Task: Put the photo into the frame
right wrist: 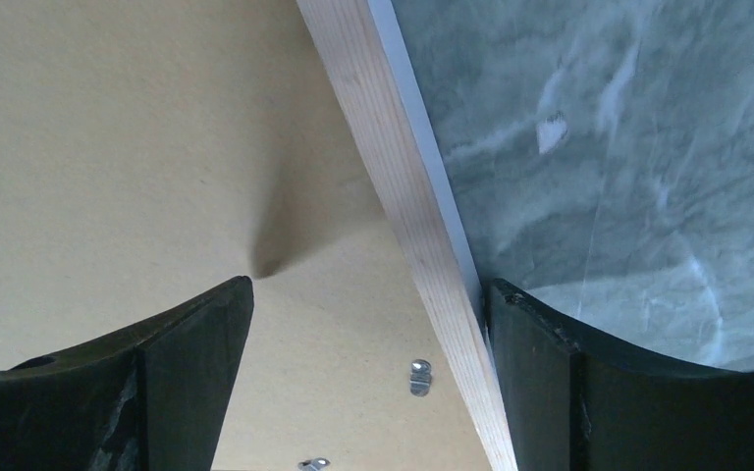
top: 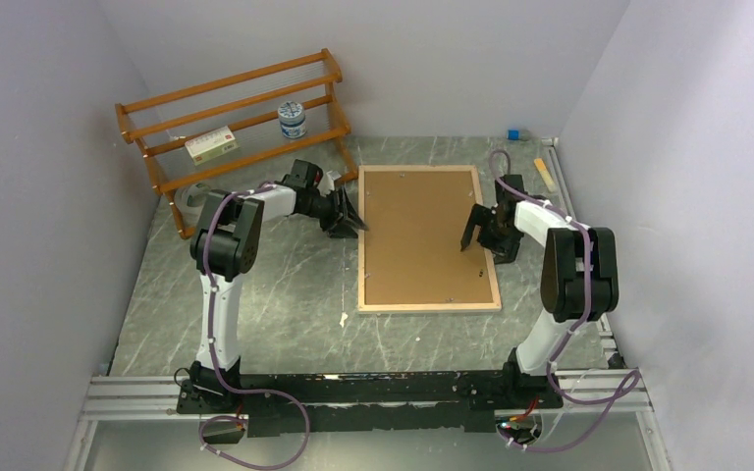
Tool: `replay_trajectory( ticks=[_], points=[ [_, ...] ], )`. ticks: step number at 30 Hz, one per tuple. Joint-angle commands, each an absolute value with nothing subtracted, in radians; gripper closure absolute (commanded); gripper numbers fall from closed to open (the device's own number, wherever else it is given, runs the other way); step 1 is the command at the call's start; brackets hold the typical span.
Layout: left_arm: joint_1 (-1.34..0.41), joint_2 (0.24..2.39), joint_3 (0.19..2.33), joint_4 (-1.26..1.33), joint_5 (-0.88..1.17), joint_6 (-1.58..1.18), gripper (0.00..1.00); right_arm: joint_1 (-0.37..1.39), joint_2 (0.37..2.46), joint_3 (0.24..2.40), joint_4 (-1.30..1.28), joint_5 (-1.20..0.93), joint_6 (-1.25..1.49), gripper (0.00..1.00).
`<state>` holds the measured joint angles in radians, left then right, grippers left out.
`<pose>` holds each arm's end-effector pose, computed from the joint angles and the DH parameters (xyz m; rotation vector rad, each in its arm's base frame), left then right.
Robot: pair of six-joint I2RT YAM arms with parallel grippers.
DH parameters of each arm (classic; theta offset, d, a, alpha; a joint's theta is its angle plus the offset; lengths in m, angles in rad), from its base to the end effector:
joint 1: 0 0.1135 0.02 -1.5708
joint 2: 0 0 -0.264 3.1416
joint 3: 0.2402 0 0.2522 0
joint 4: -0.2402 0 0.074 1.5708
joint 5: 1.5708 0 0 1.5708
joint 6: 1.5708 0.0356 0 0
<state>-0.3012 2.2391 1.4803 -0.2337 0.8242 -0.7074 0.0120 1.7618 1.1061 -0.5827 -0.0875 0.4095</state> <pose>0.4280 -0.1603 0.1135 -0.1996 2.7009 -1.4139 0.3365 0.0071 0.1674 0.5378 2.7750 0.2202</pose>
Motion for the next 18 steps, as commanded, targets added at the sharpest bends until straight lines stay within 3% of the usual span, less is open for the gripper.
replay_trajectory(
  ticks=[1,8,18],
  points=[
    [-0.329,2.273,1.483,-0.414,0.653,-0.605,0.50,0.038,1.683,1.051,-0.566,-0.093,0.419,0.13],
    [-0.344,2.254,1.517,-0.520,0.518,-0.535,0.54,0.119,1.622,0.980,-0.654,0.075,0.501,0.19],
    [-0.344,2.241,1.509,-0.549,0.472,-0.518,0.50,0.149,1.505,0.887,-0.732,0.116,0.597,0.14]
  ],
)
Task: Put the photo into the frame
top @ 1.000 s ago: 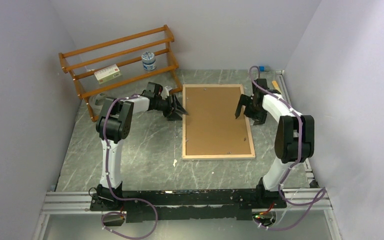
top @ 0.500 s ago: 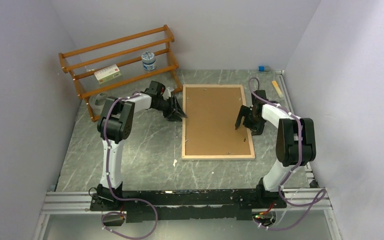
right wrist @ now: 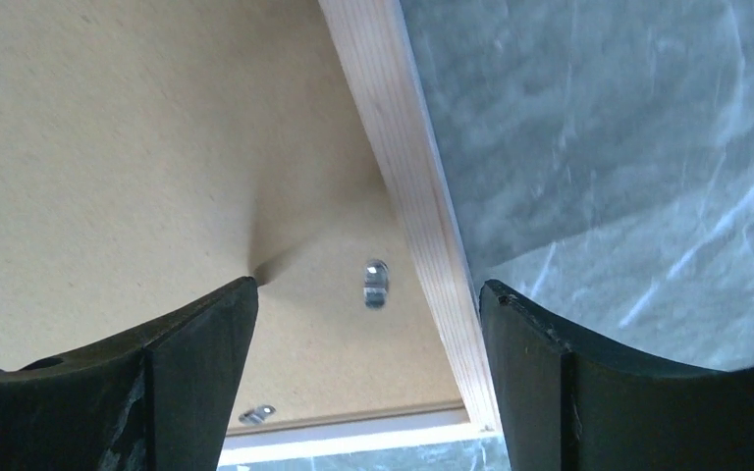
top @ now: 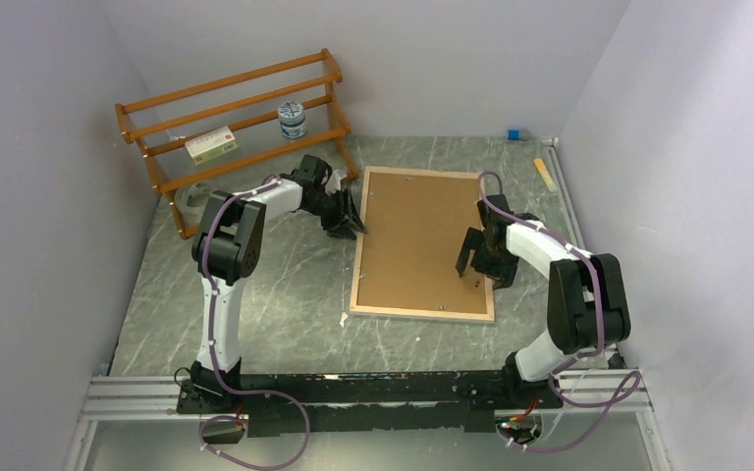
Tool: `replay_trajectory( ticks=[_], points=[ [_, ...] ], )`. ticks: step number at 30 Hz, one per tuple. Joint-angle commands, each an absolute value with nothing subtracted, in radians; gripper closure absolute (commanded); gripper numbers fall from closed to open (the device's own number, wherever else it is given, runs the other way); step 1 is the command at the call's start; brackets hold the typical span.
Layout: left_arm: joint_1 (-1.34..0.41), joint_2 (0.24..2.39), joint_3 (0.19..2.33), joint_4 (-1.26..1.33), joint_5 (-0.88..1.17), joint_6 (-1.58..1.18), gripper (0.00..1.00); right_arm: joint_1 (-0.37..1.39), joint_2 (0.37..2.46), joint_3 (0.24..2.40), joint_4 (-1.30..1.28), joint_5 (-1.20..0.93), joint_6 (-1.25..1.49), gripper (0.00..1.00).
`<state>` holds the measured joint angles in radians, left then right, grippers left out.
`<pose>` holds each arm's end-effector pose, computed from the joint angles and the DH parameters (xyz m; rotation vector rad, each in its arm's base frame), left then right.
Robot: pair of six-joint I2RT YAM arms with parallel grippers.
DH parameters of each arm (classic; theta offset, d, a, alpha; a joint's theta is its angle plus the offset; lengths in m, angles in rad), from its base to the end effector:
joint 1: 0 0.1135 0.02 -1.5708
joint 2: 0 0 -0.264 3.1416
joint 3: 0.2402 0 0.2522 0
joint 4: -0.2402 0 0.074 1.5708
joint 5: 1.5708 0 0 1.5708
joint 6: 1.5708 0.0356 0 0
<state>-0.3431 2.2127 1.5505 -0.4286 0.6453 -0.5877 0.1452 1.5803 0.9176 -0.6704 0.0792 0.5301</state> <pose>0.4217 -0.1734 0.1308 -0.1135 2.7901 -1.1372 0.2758 0.0375 0.1677 0.5664 2.8353 0.0063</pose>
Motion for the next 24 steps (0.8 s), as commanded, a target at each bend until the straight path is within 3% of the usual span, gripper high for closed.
replay_trajectory(
  ticks=[1,24],
  points=[
    [-0.344,2.241,1.505,-0.547,0.473,-0.521,0.49,0.149,1.493,0.877,-0.732,0.118,0.603,0.14],
    [-0.344,2.246,1.488,-0.540,0.489,-0.522,0.54,0.149,1.493,0.853,-0.698,0.218,0.572,0.69]
  ],
)
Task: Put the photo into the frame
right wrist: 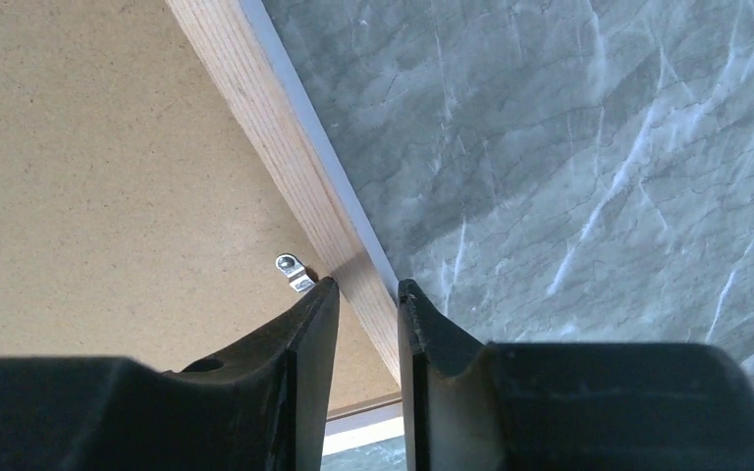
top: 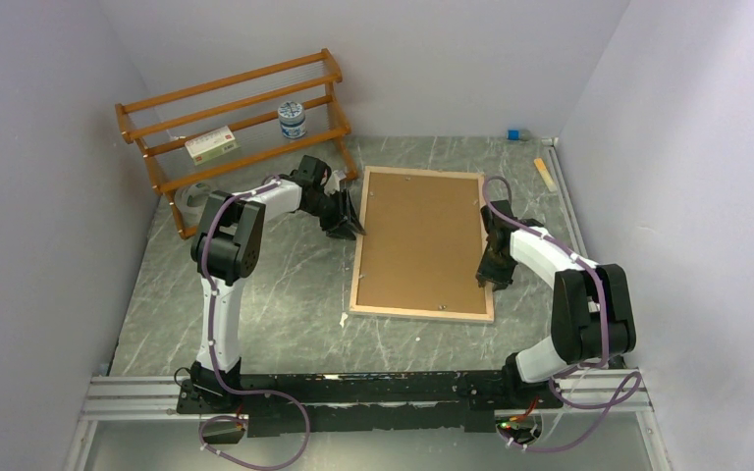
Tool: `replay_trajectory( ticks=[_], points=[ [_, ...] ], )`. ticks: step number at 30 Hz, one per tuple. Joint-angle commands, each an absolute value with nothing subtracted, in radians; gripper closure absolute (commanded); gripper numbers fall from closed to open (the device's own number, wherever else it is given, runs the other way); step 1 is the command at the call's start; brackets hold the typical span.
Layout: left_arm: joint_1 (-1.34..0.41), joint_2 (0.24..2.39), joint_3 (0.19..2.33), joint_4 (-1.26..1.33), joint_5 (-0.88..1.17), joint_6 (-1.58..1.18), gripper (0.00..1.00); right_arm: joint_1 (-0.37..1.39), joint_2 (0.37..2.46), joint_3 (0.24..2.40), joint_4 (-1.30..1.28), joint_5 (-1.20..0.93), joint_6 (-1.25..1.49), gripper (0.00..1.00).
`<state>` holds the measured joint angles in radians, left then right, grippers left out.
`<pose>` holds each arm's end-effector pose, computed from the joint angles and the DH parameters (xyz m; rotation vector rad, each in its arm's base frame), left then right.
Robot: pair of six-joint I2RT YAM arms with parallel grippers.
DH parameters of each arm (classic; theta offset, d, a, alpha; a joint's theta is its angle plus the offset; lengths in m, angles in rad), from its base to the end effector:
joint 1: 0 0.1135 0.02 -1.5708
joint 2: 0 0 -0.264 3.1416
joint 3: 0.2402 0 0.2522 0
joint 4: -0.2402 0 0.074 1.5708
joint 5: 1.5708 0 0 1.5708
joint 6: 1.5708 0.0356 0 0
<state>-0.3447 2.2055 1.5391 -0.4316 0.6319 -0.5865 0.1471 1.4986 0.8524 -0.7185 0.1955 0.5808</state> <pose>0.4192 -0.1729 0.1304 -0.1184 2.7977 -1.1174 0.2532 0.0305 0.1706 0.6473 2.8023 -0.1577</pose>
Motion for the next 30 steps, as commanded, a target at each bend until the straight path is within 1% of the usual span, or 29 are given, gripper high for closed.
replay_trajectory(
  ticks=[1,3,5,6,9,10,12,16,19,24,30],
  points=[
    [-0.344,2.247,1.488,-0.540,0.489,-0.522,0.54,0.149,1.493,0.853,-0.693,0.220,0.571,0.71],
    [-0.344,2.247,1.488,-0.540,0.491,-0.521,0.54,0.149,1.494,0.852,-0.684,0.223,0.567,0.73],
    [-0.344,2.247,1.488,-0.540,0.492,-0.522,0.54,0.149,1.494,0.853,-0.671,0.214,0.556,0.73],
    [-0.344,2.247,1.488,-0.540,0.492,-0.521,0.54,0.151,1.493,0.856,-0.671,0.207,0.551,0.70],
    [-0.344,2.247,1.489,-0.543,0.490,-0.521,0.54,0.156,1.470,0.860,-0.671,0.179,0.539,0.50],
    [-0.344,2.247,1.489,-0.543,0.489,-0.522,0.54,0.157,1.457,0.858,-0.669,0.162,0.535,0.47],
    [-0.344,2.249,1.488,-0.541,0.489,-0.522,0.55,0.157,1.449,0.856,-0.670,0.145,0.526,0.44],
    [-0.344,2.250,1.485,-0.540,0.489,-0.524,0.56,0.157,1.483,0.854,-0.668,0.117,0.491,0.43],
    [-0.344,2.250,1.485,-0.541,0.488,-0.521,0.56,0.157,1.510,0.855,-0.669,0.122,0.473,0.45],
    [-0.344,2.253,1.483,-0.541,0.491,-0.523,0.57,0.161,1.539,0.872,-0.684,0.195,0.450,0.51],
    [-0.344,2.257,1.485,-0.538,0.499,-0.522,0.58,0.167,1.574,0.897,-0.666,0.244,0.434,0.51]
  ],
)
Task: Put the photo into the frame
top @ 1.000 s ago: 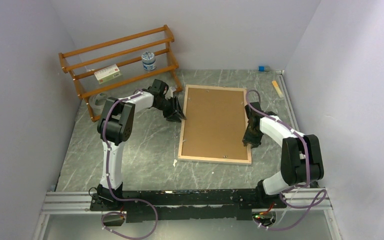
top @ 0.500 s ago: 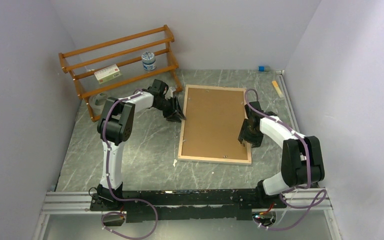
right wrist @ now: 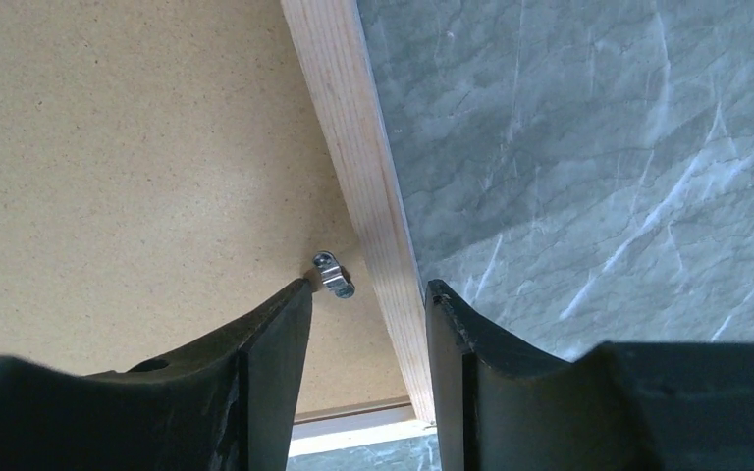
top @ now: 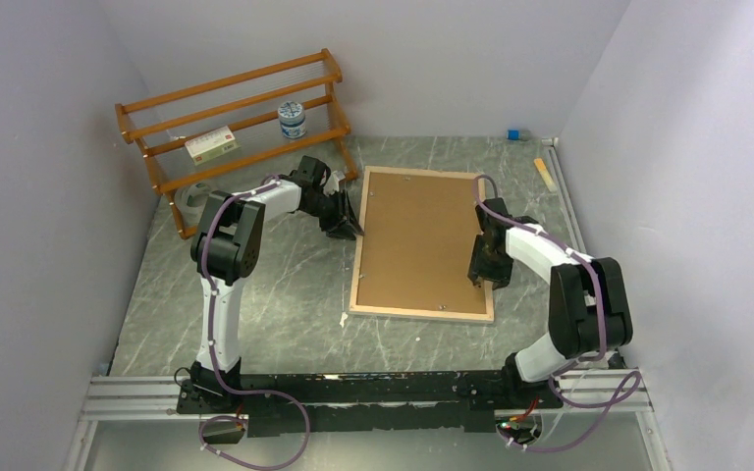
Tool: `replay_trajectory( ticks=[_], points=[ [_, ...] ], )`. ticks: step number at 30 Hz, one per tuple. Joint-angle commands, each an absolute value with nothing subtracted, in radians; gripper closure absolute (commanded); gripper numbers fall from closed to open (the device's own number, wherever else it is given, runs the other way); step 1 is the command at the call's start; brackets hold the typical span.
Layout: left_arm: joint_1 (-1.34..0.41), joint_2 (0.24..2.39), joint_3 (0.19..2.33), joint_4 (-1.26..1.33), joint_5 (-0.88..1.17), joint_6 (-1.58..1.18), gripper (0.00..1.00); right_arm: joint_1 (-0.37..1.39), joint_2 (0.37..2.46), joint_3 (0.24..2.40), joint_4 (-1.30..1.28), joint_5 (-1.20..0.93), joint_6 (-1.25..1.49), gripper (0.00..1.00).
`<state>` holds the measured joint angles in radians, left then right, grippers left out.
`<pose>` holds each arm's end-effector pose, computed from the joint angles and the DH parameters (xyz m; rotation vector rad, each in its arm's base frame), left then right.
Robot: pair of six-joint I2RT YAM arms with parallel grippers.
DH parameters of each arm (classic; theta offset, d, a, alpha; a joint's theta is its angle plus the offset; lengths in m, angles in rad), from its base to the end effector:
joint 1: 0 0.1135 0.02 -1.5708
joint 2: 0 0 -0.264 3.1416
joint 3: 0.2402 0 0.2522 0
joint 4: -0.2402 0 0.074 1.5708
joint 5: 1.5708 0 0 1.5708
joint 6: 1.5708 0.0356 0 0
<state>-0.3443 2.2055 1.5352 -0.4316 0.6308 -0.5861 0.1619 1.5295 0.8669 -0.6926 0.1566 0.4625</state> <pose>0.4186 -0.1724 0.1293 -0.1209 2.8014 -1.1148 0.2600 0.0368 0.1672 0.4564 2.8502 -0.1196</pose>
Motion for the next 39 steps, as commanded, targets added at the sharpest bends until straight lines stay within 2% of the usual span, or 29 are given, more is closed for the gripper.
replay_trajectory(
  ticks=[1,6,14,18,21,24,30,32,39],
  points=[
    [-0.344,2.258,1.485,-0.538,0.499,-0.521,0.58,0.168,1.581,0.904,-0.666,0.246,0.427,0.53],
    [-0.344,2.261,1.486,-0.541,0.499,-0.518,0.59,0.171,1.604,0.943,-0.669,0.232,0.371,0.69],
    [-0.343,2.267,1.492,-0.532,0.509,-0.525,0.60,0.182,1.612,0.956,-0.654,0.156,0.308,0.82],
    [-0.344,2.273,1.500,-0.534,0.516,-0.524,0.60,0.208,1.617,0.975,-0.654,0.167,0.276,0.81],
    [-0.343,2.276,1.504,-0.537,0.516,-0.520,0.57,0.228,1.624,0.993,-0.659,0.162,0.234,0.68],
    [-0.344,2.280,1.506,-0.541,0.513,-0.519,0.53,0.230,1.637,1.003,-0.664,0.140,0.201,0.60],
    [-0.344,2.290,1.516,-0.560,0.496,-0.514,0.49,0.231,1.659,1.032,-0.685,0.112,0.164,0.57],
    [-0.344,2.292,1.522,-0.565,0.493,-0.511,0.49,0.235,1.664,1.035,-0.696,0.120,0.160,0.58],
    [-0.344,2.307,1.541,-0.581,0.499,-0.502,0.51,0.257,1.657,1.029,-0.708,0.165,0.161,0.72]
  ],
)
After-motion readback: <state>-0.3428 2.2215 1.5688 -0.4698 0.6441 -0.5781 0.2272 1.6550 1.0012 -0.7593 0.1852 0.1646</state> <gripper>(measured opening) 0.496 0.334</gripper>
